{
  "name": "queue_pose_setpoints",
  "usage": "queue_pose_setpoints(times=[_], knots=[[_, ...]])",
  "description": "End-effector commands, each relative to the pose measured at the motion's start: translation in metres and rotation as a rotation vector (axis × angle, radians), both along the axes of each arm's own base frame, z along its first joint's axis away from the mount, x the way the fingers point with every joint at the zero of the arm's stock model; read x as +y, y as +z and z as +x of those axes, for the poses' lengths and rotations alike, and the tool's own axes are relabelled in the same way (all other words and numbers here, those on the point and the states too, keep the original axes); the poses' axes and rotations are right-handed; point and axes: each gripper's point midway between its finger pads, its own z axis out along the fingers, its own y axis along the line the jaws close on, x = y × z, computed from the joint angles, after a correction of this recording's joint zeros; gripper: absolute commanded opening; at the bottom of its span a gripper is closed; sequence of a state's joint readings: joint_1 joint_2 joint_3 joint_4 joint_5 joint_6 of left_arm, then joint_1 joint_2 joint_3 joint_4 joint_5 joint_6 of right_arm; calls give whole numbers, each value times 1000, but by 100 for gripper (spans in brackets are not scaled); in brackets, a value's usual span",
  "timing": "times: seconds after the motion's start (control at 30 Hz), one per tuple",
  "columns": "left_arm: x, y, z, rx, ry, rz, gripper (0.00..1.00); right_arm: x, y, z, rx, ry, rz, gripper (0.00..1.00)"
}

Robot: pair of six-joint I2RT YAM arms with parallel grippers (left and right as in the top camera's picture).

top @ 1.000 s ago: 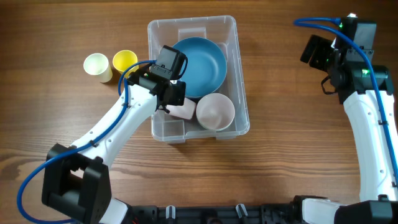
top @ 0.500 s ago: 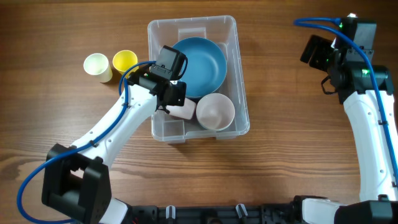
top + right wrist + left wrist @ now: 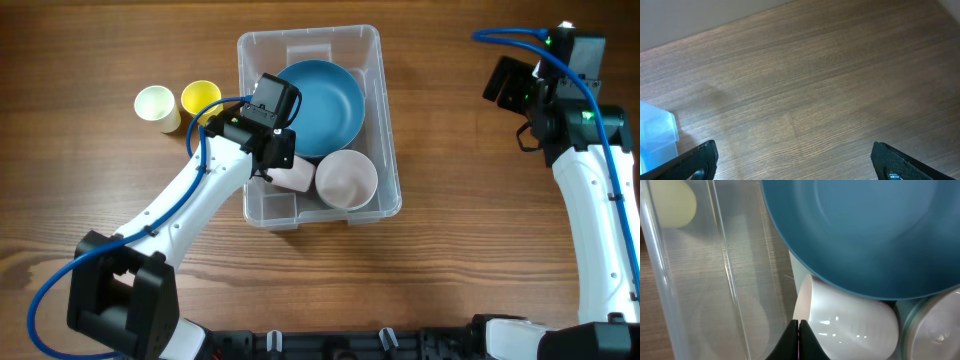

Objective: Pack container

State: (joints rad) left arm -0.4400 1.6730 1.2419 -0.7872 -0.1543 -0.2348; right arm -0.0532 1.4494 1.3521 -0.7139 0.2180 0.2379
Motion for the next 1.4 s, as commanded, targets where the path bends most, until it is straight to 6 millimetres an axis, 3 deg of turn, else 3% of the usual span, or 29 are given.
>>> queue_pose_setpoints(times=[0.0,0.93,1.37], knots=[[9,2,4,-9,79,24,4,-2,2,2,-7,-17,-2,100],[12,-18,-1,53,80,58,4,-2,2,2,-7,-17,-2,100],[-2,-18,-6,50,42,58,4,-2,2,2,-7,-17,-3,100]])
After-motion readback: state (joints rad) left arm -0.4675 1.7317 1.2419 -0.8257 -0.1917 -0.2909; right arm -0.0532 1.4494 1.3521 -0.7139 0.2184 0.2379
